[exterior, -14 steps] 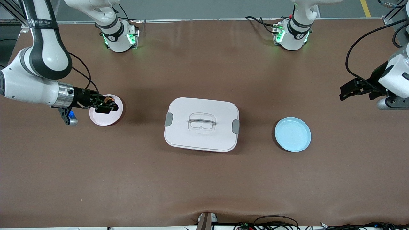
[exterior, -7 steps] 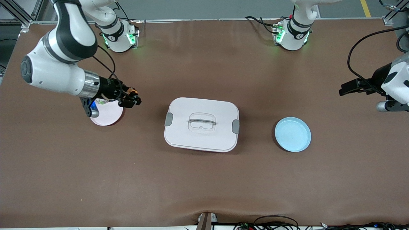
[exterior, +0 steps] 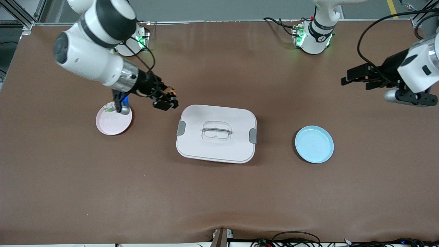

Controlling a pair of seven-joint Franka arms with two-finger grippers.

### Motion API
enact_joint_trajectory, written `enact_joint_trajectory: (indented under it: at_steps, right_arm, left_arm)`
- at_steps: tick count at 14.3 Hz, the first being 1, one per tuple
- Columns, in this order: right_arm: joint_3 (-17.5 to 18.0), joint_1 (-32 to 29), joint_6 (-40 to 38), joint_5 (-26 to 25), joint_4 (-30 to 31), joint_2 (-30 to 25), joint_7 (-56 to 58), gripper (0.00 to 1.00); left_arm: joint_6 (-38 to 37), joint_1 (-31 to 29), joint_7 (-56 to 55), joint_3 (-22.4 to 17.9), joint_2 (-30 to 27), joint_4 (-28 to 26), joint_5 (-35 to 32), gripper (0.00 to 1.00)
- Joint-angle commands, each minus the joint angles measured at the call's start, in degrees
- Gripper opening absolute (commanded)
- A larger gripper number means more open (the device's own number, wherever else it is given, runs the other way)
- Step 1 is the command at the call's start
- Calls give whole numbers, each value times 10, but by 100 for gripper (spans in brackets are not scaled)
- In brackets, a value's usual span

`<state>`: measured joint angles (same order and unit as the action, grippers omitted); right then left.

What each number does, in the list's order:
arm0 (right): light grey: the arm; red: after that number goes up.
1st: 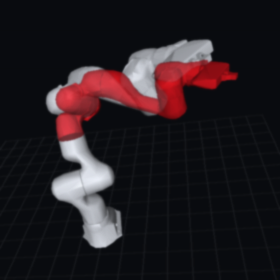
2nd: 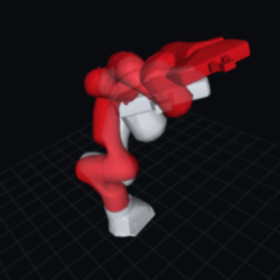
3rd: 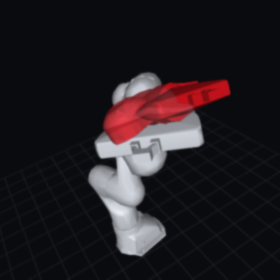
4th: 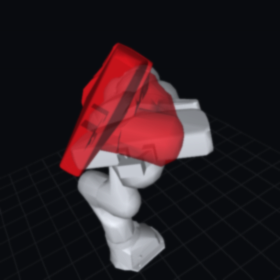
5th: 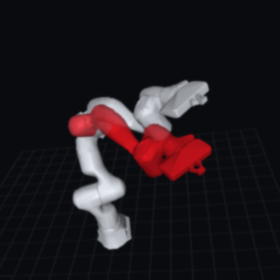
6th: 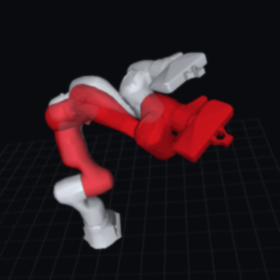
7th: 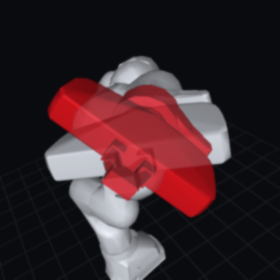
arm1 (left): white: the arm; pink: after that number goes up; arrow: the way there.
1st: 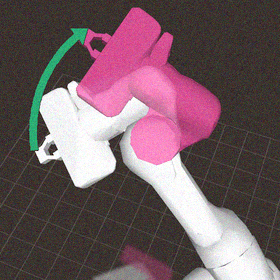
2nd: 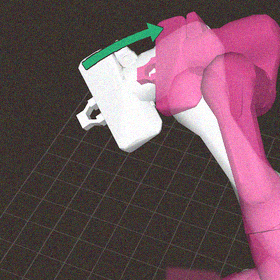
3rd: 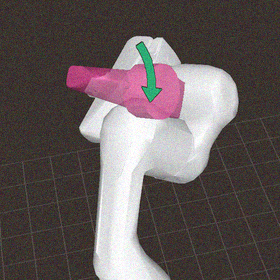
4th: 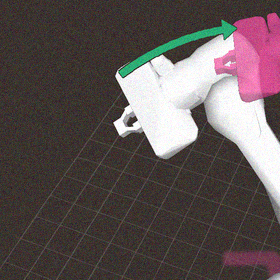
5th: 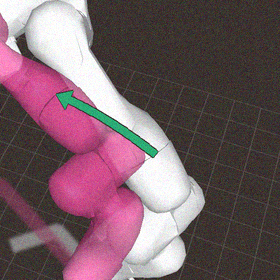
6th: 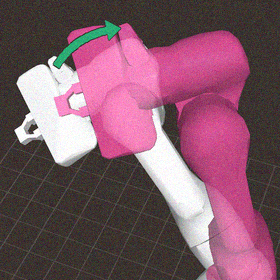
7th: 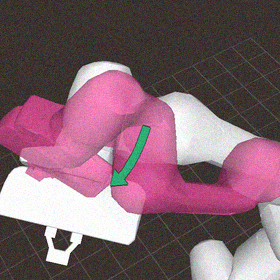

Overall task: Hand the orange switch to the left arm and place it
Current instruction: 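Lift the switch over the box with the right gripper while the left gripper approaches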

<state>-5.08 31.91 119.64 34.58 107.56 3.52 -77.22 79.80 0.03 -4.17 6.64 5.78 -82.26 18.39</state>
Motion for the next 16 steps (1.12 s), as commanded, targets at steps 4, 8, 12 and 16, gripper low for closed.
enact_joint_trajectory:
  at_steps: [4,8,12,16]
  right_arm:
    - [-8,80,52,6,-93,75,-153,13]
    - [-8,115,95,4,-118,108,-211,13]
    - [-8,141,119,4,-160,147,-259,13]
    - [-7,165,193,7,-161,160,-268,13]
  left_arm:
    - [104,5,3,71,-20,-63,79,100]
    - [233,6,4,139,-17,-109,83,100]
    - [322,7,8,172,-10,-154,137,100]
    - [358,5,16,196,-1,-183,142,100]
